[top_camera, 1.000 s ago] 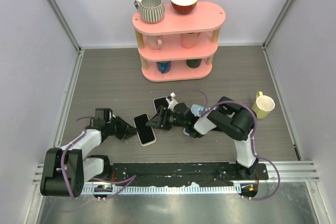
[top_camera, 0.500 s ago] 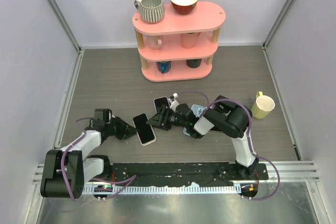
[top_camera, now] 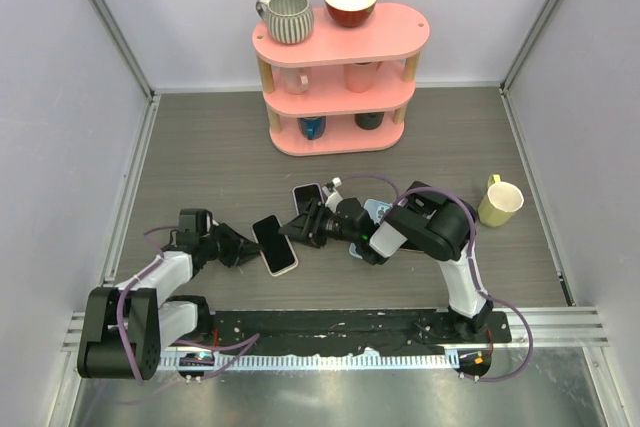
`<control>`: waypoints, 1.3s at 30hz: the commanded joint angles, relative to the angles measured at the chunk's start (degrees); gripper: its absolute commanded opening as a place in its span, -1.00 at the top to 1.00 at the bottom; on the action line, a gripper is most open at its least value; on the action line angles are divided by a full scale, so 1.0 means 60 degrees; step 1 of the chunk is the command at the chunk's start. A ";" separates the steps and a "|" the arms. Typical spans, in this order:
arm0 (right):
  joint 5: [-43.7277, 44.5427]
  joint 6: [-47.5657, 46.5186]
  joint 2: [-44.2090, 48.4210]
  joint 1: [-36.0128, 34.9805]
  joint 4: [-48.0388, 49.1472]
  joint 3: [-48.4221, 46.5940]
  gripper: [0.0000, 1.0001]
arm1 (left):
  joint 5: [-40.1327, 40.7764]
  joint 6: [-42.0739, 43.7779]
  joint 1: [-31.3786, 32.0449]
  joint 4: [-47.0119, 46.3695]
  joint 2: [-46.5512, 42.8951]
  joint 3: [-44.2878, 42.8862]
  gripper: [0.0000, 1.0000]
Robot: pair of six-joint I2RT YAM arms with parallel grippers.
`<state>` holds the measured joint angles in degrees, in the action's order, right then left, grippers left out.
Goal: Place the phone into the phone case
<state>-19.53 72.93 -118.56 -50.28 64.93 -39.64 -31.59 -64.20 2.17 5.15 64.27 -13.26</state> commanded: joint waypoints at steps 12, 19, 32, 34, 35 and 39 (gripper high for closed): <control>-0.2048 0.0606 0.0116 -0.0848 0.2278 -0.0528 -0.10 | -0.0652 -0.0329 0.0326 -0.0814 0.0817 0.0247 0.71; -0.1506 0.0048 0.0381 -0.0804 0.1146 -0.0030 0.02 | -0.0667 -0.0329 0.0326 -0.0814 0.0729 0.0203 0.71; -0.1696 -0.1049 0.1259 -0.0672 0.0342 0.0161 0.85 | -0.0361 0.0314 0.0311 0.0765 -0.0251 -0.1053 0.46; -0.1827 -0.1255 0.1537 -0.0672 0.0167 0.0161 0.95 | -0.0228 0.0722 0.0311 0.1498 -0.0559 -0.1553 0.29; -0.1872 -0.1488 0.1639 -0.0672 0.0093 0.0146 0.98 | -0.0155 0.0914 0.0297 0.1733 -0.0618 -0.2077 0.23; -0.2048 -0.2382 0.2327 -0.0658 -0.0508 0.0117 0.98 | 0.0109 0.2042 0.0282 0.3123 -0.0823 -0.3399 -0.18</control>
<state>-28.32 64.95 -111.33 -53.82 59.55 -37.63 -32.95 -59.44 4.01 15.81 61.56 -25.89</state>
